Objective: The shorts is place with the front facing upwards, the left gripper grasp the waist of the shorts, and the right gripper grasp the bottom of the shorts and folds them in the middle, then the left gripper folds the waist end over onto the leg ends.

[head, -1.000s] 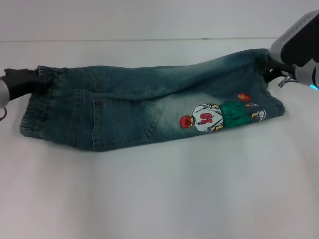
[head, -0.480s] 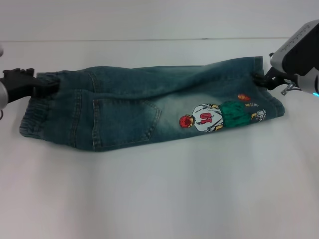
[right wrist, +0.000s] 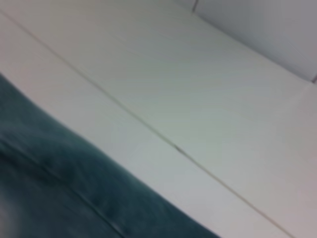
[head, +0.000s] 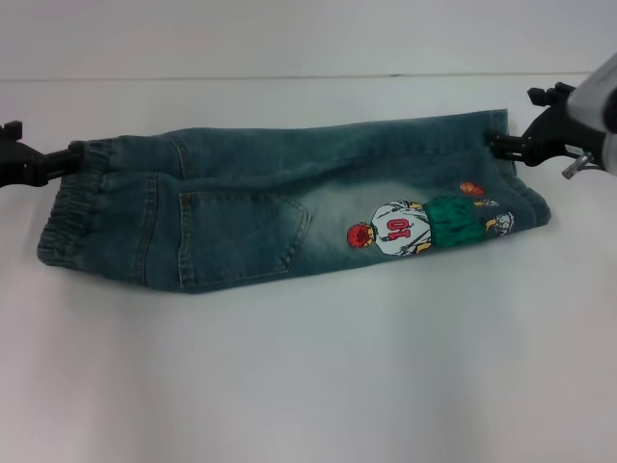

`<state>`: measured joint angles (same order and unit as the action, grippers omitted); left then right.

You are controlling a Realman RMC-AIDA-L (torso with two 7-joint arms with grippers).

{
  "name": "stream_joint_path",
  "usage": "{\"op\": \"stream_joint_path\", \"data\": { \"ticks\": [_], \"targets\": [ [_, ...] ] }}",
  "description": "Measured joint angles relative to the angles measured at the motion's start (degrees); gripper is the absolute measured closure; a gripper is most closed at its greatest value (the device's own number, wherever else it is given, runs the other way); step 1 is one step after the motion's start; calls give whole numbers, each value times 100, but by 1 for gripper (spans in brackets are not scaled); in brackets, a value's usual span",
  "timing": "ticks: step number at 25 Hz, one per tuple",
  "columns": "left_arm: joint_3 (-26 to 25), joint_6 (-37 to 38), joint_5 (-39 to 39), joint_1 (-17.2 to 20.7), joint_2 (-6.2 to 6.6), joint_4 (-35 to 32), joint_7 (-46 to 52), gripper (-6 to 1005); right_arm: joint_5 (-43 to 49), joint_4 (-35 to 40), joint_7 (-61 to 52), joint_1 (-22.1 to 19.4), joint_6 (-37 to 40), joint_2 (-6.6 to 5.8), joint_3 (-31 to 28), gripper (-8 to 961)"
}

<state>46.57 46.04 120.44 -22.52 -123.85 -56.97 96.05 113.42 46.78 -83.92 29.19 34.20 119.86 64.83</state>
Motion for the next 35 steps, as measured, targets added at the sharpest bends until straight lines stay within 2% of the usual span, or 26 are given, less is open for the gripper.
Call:
{"op": "stream_joint_path", "data": {
  "ticks": [2,4,8,10,13,15,18,21,23,29,35],
  "targets": [
    [-5,533,-832,341,-15,-190,-469,90,-373,286,130,-224,490,-9,-29,112],
    [-101,1137,-1822,654,-25,-110,-1196,90,-940,452,473,-472,999,-10,-65,113],
    [-572,2446,-3432,1092,-47,717,-2759,90,-2401,201,1628,-854,1904,4,-190,116],
    [-1004,3056,-3883,1177,-24,1431,-3434,89,-3422,-365,2655,-986,2523,13,-252,116],
    [-1671,3653,-4057,1245,-11,2249,-4188,89,-4745,-1544,4278,-997,3270,20,-277,115],
    [-1851,3721,-4050,1291,-10,2546,-4430,89,-5541,-2525,5412,-811,3634,28,-282,118],
    [-1909,3548,-4045,1316,-10,2810,-4720,89,-6254,-3800,6791,-406,3961,71,-291,119],
    [-1899,3350,-4040,1335,-14,2879,-4848,89,-6461,-4504,7343,-78,4039,93,-294,120],
    [-1905,3279,-4045,1360,-23,2911,-4874,89,-6378,-4605,7303,1,4053,96,-245,120],
    [-2005,3307,-4180,1391,-51,3403,-5607,89,-5683,-4424,6363,55,3958,21,-174,120],
    [-1969,2646,-3989,1310,-7,3450,-5917,90,-5077,-4101,6040,-46,3966,7,-165,119]
  ]
}}
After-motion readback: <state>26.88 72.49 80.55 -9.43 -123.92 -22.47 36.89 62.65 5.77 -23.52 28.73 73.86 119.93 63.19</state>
